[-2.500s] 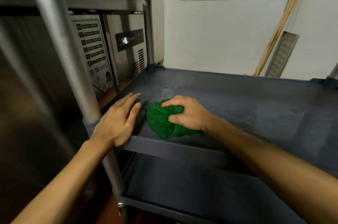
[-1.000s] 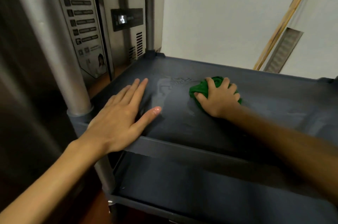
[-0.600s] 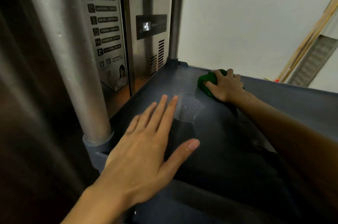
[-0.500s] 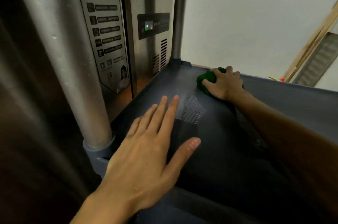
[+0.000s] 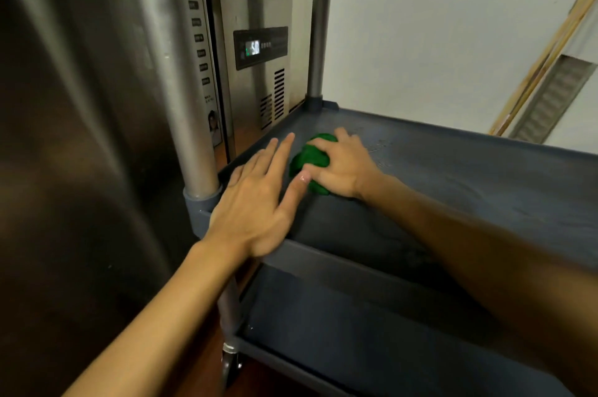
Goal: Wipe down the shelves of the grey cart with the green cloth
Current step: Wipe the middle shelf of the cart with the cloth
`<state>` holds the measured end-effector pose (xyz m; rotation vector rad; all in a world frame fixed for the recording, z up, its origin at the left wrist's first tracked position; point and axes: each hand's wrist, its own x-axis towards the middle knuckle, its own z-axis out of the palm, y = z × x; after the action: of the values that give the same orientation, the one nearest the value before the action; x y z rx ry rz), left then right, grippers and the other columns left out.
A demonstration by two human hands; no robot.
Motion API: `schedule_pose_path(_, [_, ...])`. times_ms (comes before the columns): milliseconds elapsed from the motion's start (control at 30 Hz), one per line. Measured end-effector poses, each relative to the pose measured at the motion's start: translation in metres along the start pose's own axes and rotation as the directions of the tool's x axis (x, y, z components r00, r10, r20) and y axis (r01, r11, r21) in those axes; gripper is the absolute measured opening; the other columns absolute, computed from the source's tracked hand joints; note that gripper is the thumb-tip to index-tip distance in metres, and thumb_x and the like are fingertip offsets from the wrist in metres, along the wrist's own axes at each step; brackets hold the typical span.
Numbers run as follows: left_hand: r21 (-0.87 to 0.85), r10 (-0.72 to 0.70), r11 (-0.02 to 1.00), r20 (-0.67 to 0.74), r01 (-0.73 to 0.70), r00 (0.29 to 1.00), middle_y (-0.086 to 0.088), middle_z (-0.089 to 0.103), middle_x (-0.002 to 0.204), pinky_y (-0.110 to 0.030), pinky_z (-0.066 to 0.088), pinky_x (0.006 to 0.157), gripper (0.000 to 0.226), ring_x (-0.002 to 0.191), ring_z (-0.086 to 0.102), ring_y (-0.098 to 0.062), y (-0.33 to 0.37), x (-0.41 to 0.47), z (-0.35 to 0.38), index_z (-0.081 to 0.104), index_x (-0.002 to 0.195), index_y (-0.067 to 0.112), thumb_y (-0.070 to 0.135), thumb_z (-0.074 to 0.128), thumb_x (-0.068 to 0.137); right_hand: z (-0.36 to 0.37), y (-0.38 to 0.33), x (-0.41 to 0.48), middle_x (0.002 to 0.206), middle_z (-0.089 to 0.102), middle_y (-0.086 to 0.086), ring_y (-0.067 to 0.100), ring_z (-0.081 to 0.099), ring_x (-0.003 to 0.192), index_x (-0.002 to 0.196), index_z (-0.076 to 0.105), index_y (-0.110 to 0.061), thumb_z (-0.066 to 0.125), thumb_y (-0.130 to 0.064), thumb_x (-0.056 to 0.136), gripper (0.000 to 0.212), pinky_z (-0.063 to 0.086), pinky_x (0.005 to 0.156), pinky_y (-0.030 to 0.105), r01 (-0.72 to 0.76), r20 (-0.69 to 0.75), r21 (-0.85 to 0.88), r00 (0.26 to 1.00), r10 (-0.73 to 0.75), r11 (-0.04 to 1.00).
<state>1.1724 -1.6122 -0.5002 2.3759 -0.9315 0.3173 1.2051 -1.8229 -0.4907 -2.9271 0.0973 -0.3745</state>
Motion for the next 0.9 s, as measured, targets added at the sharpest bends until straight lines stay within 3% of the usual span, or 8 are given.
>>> schedule_pose_path(100, [-0.016,-0.008,1.000,0.024,0.008,1.000,-0.003,0.017,0.170,-0.048,0.018,0.125,0.076,0.157,0.012,-0.017,-0.002,0.007,0.001,0.006,0.162,0.035,0.070,0.009,0.094,-0.011,-0.015,-0.040,0.117,0.046,0.007,0.032,0.045,0.105,0.133,0.056,-0.032,0.060,-0.056,0.084,0.055,0.039,0.098,0.039,0.144,0.003,0.091,0.990,-0.144,0.985])
schedule_pose_path(200, [-0.041,-0.040,0.998,0.047,0.042,0.998,-0.003,0.020,0.169,-0.048,0.018,0.125,0.083,0.156,0.014,-0.017,-0.002,0.010,0.001,0.011,0.161,0.037,0.076,0.005,0.089,-0.024,-0.024,-0.080,0.100,0.045,-0.005,0.021,0.043,0.099,0.124,0.065,-0.022,0.070,-0.036,0.083,0.043,0.038,0.095,0.039,0.313,-0.016,0.191,0.949,-0.316,0.930])
schedule_pose_path(300, [-0.032,-0.042,0.998,0.071,0.045,0.997,-0.002,0.023,0.168,-0.048,0.018,0.126,0.084,0.156,0.017,-0.016,-0.003,0.011,-0.001,0.017,0.160,0.038,0.078,0.005,0.088,-0.036,-0.017,-0.116,0.102,0.050,-0.006,0.015,0.041,0.100,0.123,0.067,-0.018,0.072,-0.026,0.082,0.041,0.036,0.095,0.037,0.424,-0.027,0.174,0.904,-0.426,0.889])
schedule_pose_path(367, [-0.029,-0.049,0.998,0.090,0.051,0.995,-0.001,0.023,0.168,-0.047,0.018,0.126,0.085,0.156,0.017,-0.015,-0.004,0.009,0.000,0.019,0.160,0.039,0.079,0.005,0.087,-0.048,-0.004,-0.136,0.107,0.053,-0.003,0.012,0.040,0.101,0.125,0.066,-0.020,0.073,-0.024,0.083,0.042,0.037,0.097,0.037,0.412,0.012,0.177,0.907,-0.421,0.894])
schedule_pose_path(533, [-0.023,-0.077,0.997,0.102,0.080,0.992,-0.001,0.023,0.168,-0.044,0.016,0.127,0.087,0.155,0.019,-0.018,-0.006,0.010,0.002,0.020,0.159,0.042,0.085,0.006,0.084,-0.075,0.039,-0.179,0.112,0.053,0.004,0.022,0.049,0.107,0.124,0.067,-0.019,0.076,-0.016,0.081,0.044,0.041,0.100,0.038,0.306,0.069,0.249,0.941,-0.332,0.919])
schedule_pose_path(700, [-0.022,-0.054,0.998,0.083,0.056,0.995,-0.001,0.025,0.167,-0.037,0.013,0.127,0.079,0.155,0.019,-0.017,-0.004,0.009,0.002,0.021,0.160,0.037,0.077,0.011,0.092,-0.098,0.081,-0.223,0.115,0.052,0.001,0.022,0.054,0.109,0.119,0.068,-0.023,0.066,-0.029,0.076,0.043,0.045,0.097,0.042,0.242,0.065,0.315,0.959,-0.276,0.918])
schedule_pose_path(833, [-0.010,-0.021,1.000,0.056,0.022,0.998,-0.004,0.025,0.167,-0.028,0.010,0.121,0.071,0.155,0.020,-0.017,0.001,0.005,0.002,0.019,0.161,0.032,0.068,0.014,0.099,-0.105,0.096,-0.233,0.117,0.050,-0.006,0.014,0.054,0.111,0.118,0.068,-0.030,0.069,-0.018,0.077,0.043,0.045,0.094,0.031,0.208,0.117,0.379,0.956,-0.270,0.901])
schedule_pose_path(900, [0.001,-0.020,1.000,0.060,0.020,0.998,-0.004,0.023,0.168,-0.036,0.012,0.126,0.076,0.155,0.020,-0.019,0.003,0.004,0.005,0.013,0.162,0.034,0.073,0.010,0.097,-0.107,0.098,-0.229,0.119,0.049,-0.009,0.012,0.055,0.112,0.120,0.067,-0.032,0.071,-0.015,0.078,0.045,0.045,0.093,0.024,0.207,0.167,0.398,0.942,-0.292,0.894])
